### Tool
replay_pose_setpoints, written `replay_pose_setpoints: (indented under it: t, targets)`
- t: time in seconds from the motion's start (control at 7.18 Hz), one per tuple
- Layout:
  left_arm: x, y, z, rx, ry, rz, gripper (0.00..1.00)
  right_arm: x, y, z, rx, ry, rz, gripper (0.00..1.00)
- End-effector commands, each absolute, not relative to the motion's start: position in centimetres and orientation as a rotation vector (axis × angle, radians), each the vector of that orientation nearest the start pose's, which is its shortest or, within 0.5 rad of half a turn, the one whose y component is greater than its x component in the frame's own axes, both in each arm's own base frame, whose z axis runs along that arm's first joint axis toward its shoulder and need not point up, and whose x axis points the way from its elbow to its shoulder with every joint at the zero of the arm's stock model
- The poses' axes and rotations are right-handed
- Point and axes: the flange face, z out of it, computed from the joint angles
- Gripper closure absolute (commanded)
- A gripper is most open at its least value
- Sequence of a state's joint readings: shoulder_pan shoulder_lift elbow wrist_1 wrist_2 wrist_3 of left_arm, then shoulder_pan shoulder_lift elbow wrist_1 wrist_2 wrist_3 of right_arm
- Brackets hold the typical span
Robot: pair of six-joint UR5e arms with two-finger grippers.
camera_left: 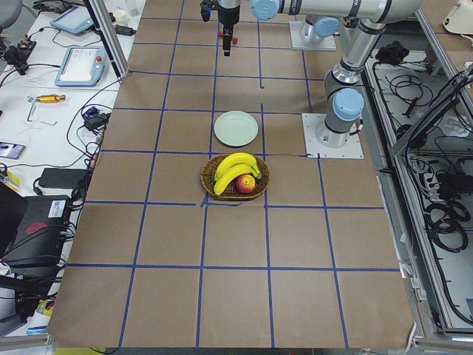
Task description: Collect all strawberries into plate
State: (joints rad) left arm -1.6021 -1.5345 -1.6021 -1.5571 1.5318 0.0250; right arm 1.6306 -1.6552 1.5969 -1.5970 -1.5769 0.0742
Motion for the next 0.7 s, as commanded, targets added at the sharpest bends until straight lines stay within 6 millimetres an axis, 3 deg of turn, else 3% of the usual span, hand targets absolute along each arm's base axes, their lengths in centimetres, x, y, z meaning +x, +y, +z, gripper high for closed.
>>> replay_pose_setpoints:
  t: [0.0,0.56]
  targets:
    - [-15.23,-47.34,48.82,0.088,3.177,0.012,0.0,16.02,-45.47,51.8,0.024,3.139,-0.133,0.0]
    - [-14.53,-47.81,48.69,0.098,3.112,-0.014,0.0,16.02,-45.47,51.8,0.027,3.139,-0.133,0.0]
